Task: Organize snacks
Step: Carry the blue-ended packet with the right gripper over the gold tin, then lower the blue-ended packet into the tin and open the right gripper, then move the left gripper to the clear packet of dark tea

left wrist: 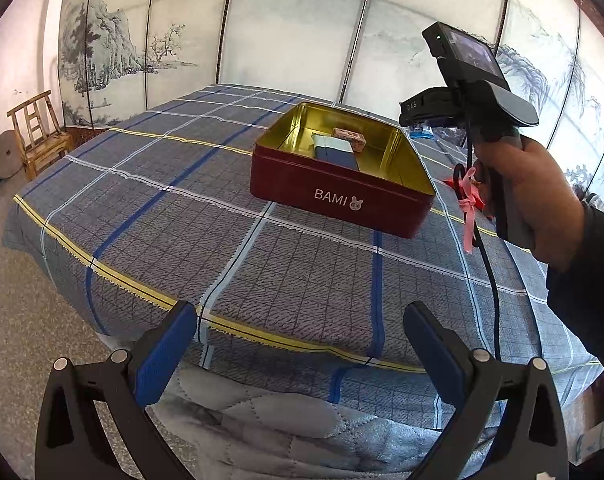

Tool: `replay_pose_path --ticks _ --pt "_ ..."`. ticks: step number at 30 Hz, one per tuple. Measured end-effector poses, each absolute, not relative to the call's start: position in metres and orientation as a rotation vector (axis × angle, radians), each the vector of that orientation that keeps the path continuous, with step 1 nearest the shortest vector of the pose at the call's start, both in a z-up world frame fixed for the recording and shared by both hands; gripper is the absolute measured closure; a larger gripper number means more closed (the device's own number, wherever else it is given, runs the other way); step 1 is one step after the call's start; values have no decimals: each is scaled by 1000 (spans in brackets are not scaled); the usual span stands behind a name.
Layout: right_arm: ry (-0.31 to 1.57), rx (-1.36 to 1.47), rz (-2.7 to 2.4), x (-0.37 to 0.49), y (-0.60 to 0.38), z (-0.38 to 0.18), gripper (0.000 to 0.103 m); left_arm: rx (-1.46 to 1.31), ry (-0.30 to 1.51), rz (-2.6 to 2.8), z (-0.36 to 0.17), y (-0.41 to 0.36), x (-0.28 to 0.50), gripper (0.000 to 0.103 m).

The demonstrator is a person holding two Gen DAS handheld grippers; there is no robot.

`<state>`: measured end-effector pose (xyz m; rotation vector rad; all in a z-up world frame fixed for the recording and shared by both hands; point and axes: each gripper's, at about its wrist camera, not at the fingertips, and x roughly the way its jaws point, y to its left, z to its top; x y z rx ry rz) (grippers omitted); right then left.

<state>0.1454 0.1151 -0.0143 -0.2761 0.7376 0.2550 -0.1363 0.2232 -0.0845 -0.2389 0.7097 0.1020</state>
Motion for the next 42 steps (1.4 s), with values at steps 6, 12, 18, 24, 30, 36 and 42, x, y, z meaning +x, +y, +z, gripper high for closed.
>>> replay_pose_path --ticks 6,12,18,24,30,36,42 --pt "753 -291 275 141 125 -23 77 -247 718 106 -86 225 -136 1" --pt "787 -302 301 140 132 -36 76 -245 719 107 -87 226 -136 1" --pt "807 -275 350 141 132 -42 76 -232 724 109 -87 223 -136 1" --pt "837 -261 394 140 135 -51 76 -239 723 120 -87 226 -137 1" --pt "825 -201 416 135 125 -45 73 -242 729 128 -89 229 -137 1" --pt "753 -79 456 122 79 -18 47 -218 722 128 -84 225 -138 1" --pt "657 -12 308 117 -39 -12 27 -150 740 85 -78 206 -127 1"
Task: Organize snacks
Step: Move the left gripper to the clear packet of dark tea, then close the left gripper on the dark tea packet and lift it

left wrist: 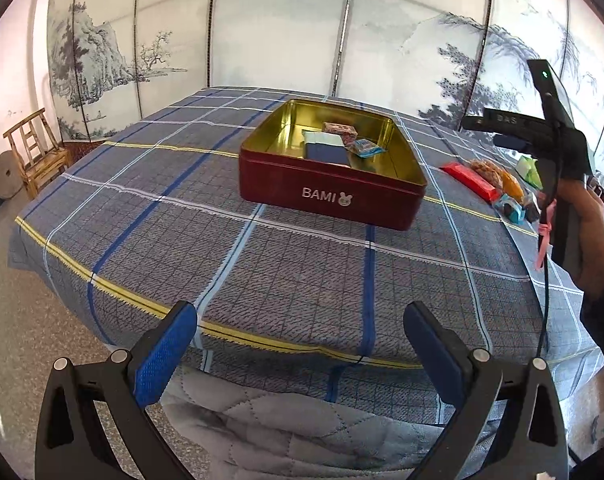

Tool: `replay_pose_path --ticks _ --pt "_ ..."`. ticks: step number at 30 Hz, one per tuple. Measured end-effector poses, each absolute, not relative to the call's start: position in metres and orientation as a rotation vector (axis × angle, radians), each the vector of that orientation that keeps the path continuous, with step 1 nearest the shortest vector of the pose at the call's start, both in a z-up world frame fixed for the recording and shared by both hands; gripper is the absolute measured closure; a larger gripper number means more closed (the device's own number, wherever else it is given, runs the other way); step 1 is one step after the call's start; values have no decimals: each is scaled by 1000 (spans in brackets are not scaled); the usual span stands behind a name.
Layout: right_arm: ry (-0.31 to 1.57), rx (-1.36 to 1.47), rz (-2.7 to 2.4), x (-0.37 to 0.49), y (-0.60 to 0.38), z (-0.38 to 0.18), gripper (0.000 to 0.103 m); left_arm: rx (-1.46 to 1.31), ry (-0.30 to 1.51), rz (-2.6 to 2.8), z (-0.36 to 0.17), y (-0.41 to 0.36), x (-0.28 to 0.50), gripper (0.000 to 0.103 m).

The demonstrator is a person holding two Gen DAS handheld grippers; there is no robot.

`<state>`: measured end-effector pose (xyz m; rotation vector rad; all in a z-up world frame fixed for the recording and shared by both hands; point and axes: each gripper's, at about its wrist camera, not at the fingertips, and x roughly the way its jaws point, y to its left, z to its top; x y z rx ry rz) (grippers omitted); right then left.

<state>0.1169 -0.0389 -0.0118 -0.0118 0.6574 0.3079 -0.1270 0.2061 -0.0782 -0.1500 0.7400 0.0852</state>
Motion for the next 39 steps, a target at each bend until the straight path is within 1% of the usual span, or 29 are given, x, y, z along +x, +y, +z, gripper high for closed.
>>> replay_pose_path --ticks 2,5,8,10,15,21,24,27,28,32,33,34,36,39 --pt "641 -20 189 119 -87 -19 23 -132 746 47 -73 193 -117 1" --pt "672 2 23 128 -157 -37 23 -92 733 -29 -57 161 -94 1" --pt "693 86 -95 129 -223 -50 23 -83 730 -110 -40 125 -62 1" --pt "687 157 -146 125 -257 -54 23 -109 759 -151 -33 100 -35 1" --pt "655 353 -164 114 -306 -61 21 -131 814 -132 -28 36 43 1" --pt "669 466 -140 114 -327 -72 16 -63 873 -67 -42 -34 113 2" --pt "663 543 -148 110 -344 -79 16 -45 890 -136 -45 -65 123 10" --pt "660 549 -141 110 -345 -80 16 44 870 -202 -43 -102 127 11" --pt "658 543 -138 110 -343 -79 16 82 847 -217 -42 -113 124 16" --pt "648 547 -135 109 -344 -79 16 242 810 -321 -49 -154 117 25" --pt "644 553 -138 108 -345 -79 16 275 811 -336 -53 -160 117 32" --pt "643 559 -145 107 -347 -79 16 298 823 -351 -58 -165 118 43" --pt "640 568 -155 106 -350 -80 16 321 860 -387 -67 -171 123 52" --pt "641 573 -152 106 -351 -80 16 386 864 -420 -76 -181 126 52"
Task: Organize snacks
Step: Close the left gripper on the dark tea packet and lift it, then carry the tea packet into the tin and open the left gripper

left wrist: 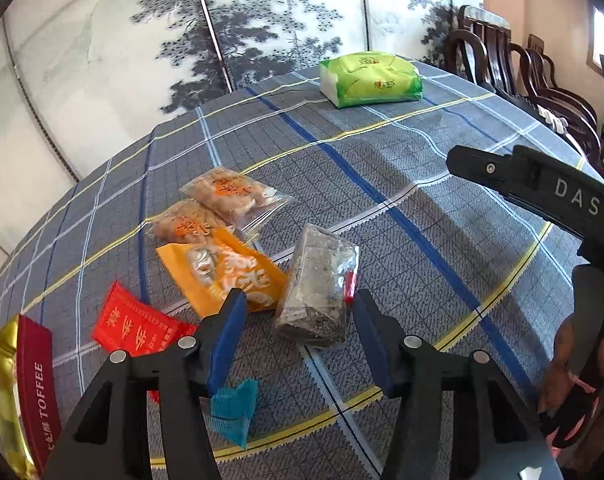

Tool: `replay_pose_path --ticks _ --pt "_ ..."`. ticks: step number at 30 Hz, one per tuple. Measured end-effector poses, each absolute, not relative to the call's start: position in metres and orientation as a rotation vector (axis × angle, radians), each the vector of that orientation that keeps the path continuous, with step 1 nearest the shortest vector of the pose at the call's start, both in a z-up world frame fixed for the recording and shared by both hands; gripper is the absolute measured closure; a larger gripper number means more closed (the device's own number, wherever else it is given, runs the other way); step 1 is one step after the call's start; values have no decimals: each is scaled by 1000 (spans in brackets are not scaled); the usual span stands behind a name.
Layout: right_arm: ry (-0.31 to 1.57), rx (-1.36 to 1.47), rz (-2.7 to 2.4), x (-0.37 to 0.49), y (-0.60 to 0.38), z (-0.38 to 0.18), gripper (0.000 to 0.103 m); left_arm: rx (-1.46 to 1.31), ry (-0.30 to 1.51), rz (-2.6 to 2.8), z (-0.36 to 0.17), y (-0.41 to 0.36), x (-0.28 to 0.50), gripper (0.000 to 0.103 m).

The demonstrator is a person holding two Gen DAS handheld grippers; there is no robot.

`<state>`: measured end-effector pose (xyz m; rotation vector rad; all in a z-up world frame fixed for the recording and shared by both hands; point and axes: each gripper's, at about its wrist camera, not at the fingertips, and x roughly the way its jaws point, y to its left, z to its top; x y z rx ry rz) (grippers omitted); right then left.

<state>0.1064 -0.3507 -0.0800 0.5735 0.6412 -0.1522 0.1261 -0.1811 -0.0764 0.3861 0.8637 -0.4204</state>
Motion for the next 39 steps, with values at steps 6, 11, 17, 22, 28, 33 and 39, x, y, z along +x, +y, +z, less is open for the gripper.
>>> replay_pose_path --ticks 6,11,17,22,28,33,39 --pt "643 568 -151 107 -350 -79 16 408 905 -478 -89 -194 132 72" --pt "640 570 -152 106 -349 -79 16 326 862 -506 -71 -184 125 72" --pt "642 572 -153 107 -350 -79 16 244 778 -454 -24 -142 110 72" --pt "649 574 -152 108 -349 -78 16 236 709 -349 2 -91 103 72" --pt "657 571 -157 111 -348 -80 15 202 697 -211 12 -23 102 72" --pt "659 571 -158 111 -348 -79 14 156 701 -113 14 30 100 72" --pt "666 567 -161 112 -349 -82 14 109 693 -8 18 95 93 72"
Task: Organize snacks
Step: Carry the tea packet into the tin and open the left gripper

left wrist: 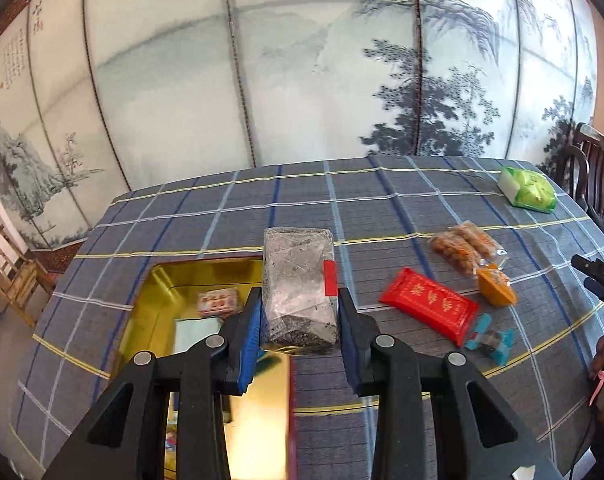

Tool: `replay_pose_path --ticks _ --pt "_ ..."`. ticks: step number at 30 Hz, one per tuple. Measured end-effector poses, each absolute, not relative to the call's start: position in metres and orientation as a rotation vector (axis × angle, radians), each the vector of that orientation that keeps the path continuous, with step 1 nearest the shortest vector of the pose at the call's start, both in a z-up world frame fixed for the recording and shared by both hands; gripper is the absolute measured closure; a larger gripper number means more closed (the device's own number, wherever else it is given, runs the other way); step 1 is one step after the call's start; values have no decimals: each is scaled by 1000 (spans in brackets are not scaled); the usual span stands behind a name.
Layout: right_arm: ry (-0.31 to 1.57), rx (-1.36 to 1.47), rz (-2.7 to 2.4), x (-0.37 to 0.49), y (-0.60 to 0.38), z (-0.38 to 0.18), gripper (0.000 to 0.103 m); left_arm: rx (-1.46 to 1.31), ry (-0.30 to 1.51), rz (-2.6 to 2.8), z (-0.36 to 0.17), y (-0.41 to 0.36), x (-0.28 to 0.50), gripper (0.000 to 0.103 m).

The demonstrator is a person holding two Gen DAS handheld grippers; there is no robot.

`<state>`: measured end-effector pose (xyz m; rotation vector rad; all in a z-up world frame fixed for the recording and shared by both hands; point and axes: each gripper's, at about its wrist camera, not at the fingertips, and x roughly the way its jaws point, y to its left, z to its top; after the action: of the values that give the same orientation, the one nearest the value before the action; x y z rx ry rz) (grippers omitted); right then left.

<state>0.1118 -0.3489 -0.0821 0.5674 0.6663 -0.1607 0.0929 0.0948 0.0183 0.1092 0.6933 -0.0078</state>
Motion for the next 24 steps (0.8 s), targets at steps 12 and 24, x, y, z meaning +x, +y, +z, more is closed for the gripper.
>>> replay_pose_path --ticks 12,24 --pt "677 564 -169 113 -351 -86 13 1 790 145 -1 194 103 72" --pt "695 556 -181 113 -351 -89 13 -103 968 208 -50 227 131 72"
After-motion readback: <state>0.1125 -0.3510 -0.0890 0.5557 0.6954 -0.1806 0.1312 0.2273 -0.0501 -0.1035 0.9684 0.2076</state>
